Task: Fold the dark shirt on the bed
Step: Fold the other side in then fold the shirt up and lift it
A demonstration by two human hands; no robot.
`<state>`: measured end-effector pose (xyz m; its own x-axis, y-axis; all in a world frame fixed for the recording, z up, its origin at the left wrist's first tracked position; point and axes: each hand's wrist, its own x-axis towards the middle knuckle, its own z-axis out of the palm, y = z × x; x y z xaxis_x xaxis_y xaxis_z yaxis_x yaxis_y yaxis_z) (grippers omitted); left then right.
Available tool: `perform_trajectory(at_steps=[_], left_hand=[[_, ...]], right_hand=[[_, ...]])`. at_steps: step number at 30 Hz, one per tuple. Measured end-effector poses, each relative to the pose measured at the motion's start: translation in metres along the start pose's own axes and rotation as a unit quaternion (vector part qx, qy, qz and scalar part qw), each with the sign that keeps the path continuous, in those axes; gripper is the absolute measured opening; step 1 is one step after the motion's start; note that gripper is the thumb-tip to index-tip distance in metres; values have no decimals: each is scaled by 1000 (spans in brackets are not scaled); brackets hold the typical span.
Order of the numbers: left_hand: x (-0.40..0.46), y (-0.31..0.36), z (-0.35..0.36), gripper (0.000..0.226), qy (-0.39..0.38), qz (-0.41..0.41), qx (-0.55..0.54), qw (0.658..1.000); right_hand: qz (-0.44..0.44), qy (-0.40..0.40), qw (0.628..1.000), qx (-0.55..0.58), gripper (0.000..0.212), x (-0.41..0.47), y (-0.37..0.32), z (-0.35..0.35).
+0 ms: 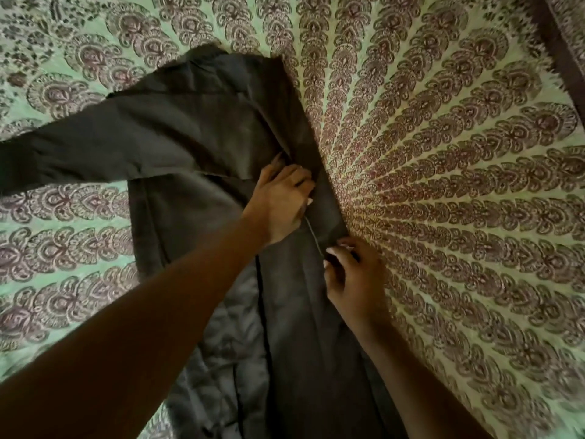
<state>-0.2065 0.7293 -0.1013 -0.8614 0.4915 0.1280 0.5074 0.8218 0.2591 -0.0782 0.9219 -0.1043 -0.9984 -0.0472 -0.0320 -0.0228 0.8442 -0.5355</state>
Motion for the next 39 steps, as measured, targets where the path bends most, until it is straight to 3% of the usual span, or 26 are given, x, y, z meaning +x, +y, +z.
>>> perform_trajectory(at_steps=[4,9,16,22,27,31,39], left_hand=[[-36,37,-19,27,39,-106,-129,985],[-106,115,-17,36,-19,-261,-329,907],[-160,203,0,27,-87,-385,-378,837],[-168,256,2,22,-84,-389,-437,807],[-177,275,15,22,-46,-398,-390,829],[-186,280,18,15,-10,-444,-357,822],[-211,290,17,58,-66,-377,-335,861]], right_hand=[[120,57,991,3,27,-48,-1,-15],[221,35,972,76,26,-100,5,-34],[261,-17,963,66,27,-127,31,-59],[265,-94,951,127,24,-151,59,-76],[272,-104,944,158,10,-177,76,-88],[245,-95,949,175,10,-192,80,-88],[242,-94,945,200,23,-209,73,-77]])
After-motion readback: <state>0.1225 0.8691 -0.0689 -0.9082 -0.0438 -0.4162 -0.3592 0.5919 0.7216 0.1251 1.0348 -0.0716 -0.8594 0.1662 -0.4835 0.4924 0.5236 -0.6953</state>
